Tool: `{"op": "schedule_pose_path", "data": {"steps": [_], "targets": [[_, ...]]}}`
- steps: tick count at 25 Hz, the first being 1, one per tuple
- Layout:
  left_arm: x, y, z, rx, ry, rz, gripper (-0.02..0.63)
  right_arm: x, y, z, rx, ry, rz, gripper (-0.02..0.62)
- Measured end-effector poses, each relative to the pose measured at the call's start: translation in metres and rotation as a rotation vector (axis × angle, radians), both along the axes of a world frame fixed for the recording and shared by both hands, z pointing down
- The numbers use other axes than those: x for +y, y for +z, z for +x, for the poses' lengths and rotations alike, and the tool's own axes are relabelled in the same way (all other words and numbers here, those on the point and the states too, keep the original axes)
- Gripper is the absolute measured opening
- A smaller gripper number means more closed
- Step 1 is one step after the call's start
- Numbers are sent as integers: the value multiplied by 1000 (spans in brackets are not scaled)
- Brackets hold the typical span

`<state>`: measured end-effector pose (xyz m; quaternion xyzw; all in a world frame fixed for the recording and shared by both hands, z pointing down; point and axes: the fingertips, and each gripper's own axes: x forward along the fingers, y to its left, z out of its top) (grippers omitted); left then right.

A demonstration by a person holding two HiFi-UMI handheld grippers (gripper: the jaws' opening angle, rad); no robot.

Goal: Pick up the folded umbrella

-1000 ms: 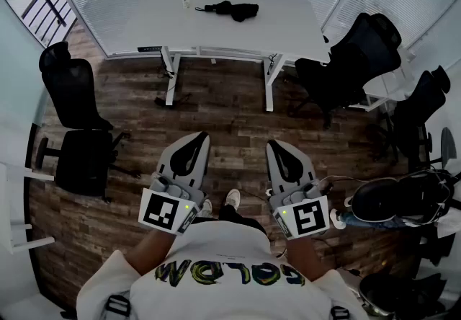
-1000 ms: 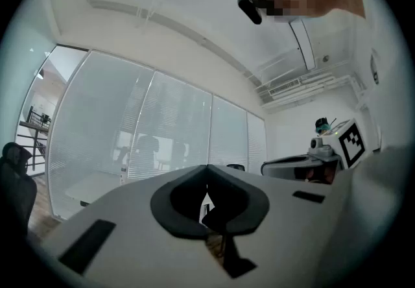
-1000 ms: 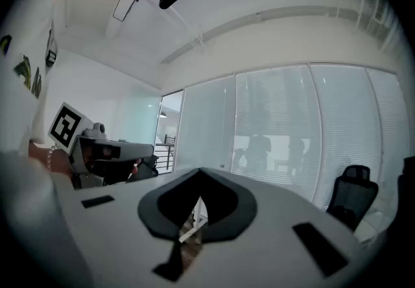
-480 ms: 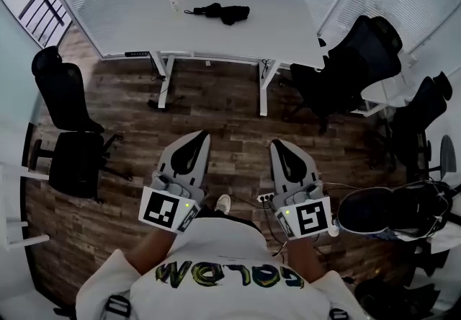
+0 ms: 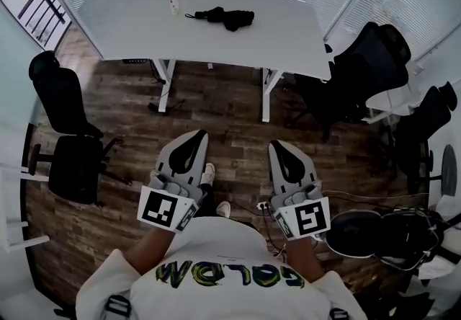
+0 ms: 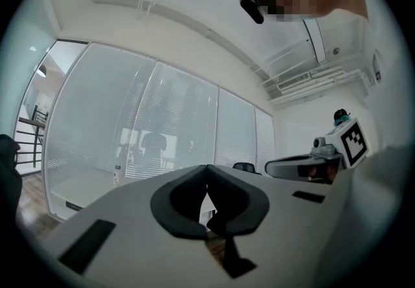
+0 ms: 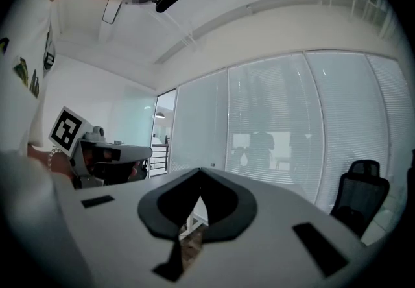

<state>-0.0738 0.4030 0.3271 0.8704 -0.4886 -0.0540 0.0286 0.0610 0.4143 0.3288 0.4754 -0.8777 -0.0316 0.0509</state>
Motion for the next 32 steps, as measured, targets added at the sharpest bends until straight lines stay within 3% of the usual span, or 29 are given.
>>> {"op": "schedule_pose_path", "data": {"steps": [4, 10, 16, 22, 32], "targets": [[-46, 0, -14, -7, 4, 7, 11, -45, 2, -15, 12, -9, -9, 12], [-102, 9, -71, 11, 1, 15, 11, -105, 6, -76, 32, -21, 17, 12], [-172, 3, -78, 8, 10, -8, 11, -175, -2, -88, 30, -29, 5, 12], [-211, -1, -85, 5, 20, -4, 11, -213, -4, -96, 33, -23, -3, 12], [-268, 2, -68, 0, 23, -24, 11, -276, -5, -76, 20, -10, -6, 12]]}}
